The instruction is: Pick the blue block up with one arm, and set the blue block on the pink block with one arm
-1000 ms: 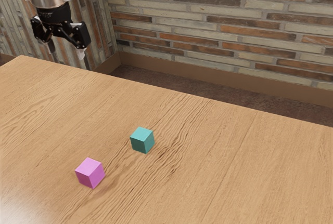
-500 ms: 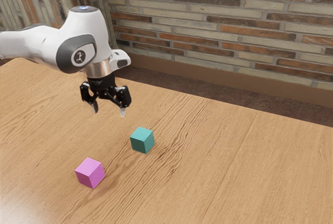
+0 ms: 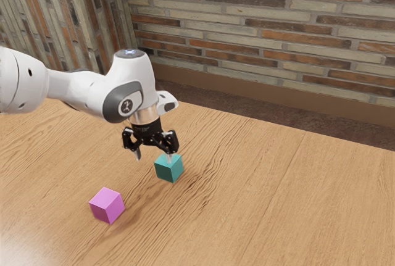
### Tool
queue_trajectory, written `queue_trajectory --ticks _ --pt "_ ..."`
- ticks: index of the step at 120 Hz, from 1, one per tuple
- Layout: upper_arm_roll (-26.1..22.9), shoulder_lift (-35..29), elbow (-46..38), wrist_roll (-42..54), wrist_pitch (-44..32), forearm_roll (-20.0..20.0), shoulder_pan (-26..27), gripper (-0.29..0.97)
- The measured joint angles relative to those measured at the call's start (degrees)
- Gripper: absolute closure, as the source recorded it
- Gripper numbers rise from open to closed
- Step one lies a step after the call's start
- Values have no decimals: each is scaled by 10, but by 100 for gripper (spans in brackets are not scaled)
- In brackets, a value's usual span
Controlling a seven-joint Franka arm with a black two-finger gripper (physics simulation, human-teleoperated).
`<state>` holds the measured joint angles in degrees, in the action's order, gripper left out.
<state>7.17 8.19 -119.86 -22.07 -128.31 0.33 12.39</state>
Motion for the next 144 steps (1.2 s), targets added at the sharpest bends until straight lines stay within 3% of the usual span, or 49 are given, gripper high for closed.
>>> queue_trajectory --ticks 20,32,46,88,144 --pt "-3 1 -15 4 -24 13 30 0" --pt "-77 -5 -30 10 -36 15 -53 0" --pt "-98 -3 -40 16 -44 16 -65 0" --pt "-91 33 -30 86 -64 3 -73 0" --pt "-78 120 57 157 -80 -4 -80 0"
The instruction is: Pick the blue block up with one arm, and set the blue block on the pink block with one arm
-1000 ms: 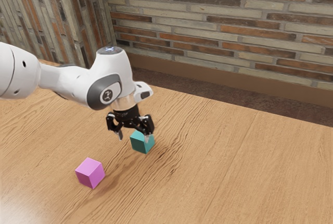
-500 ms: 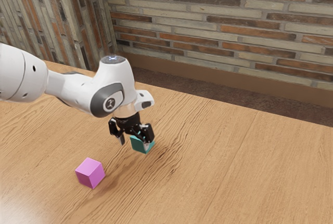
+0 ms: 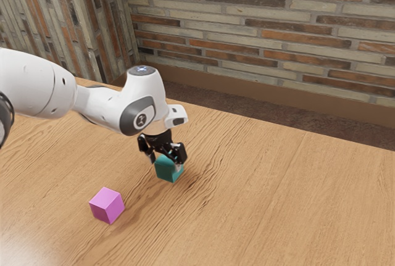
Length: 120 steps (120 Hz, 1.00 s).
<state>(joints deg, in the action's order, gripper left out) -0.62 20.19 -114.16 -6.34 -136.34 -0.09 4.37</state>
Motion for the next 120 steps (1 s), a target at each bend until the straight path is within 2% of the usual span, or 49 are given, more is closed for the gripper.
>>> queue_trajectory --ticks 71,89,99,110,120 --pt "0 40 20 38 -21 4 -1 0" --pt "0 38 19 42 -22 3 -1 22" --pt "0 35 19 43 -22 2 -1 29" --pt "3 0 7 42 -23 -3 -1 33" --pt "9 -89 -77 32 -23 -7 -2 35"
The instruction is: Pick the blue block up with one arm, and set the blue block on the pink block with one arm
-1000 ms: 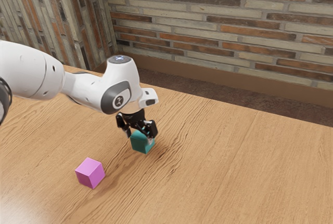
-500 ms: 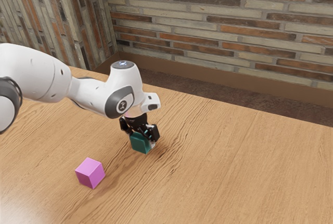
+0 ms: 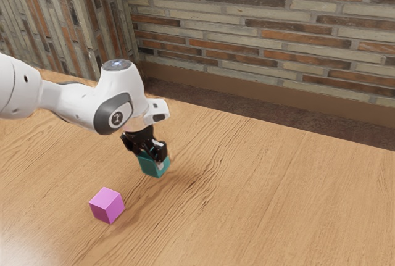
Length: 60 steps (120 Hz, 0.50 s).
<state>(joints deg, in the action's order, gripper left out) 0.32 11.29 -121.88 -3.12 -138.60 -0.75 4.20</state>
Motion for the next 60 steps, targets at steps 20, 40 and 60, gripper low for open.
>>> queue_trajectory --ticks 20,40,60 --pt "3 -144 -147 -32 2 -6 -23 38" --pt "2 -201 -197 -57 4 -16 -59 38" --pt "2 -245 -251 -77 5 -21 -80 39"
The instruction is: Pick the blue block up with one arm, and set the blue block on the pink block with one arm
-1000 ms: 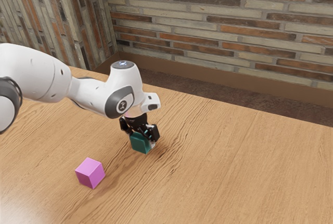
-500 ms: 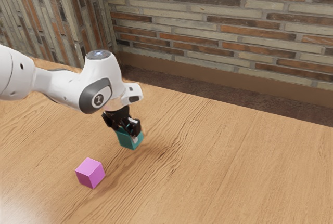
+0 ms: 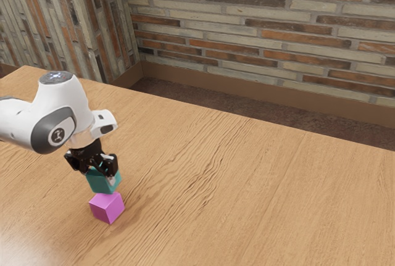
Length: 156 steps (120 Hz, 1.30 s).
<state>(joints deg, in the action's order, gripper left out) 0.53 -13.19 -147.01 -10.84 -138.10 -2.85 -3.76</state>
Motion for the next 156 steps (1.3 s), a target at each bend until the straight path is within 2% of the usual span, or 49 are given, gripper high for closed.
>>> queue_trajectory --ticks 30,61,106,115,132,140,156 --pt "-1 -14 -28 -21 1 -4 -6 39" --pt "-6 -17 -29 -25 1 -47 0 39" --pt "-15 -26 -41 -14 1 -53 7 39" --pt "-16 -26 -40 -10 1 -49 7 27" --pt "-16 -31 -40 0 2 -41 6 14" --pt "-18 -54 -40 4 5 -40 7 10" --pt "-70 -175 -13 11 33 -37 11 5"
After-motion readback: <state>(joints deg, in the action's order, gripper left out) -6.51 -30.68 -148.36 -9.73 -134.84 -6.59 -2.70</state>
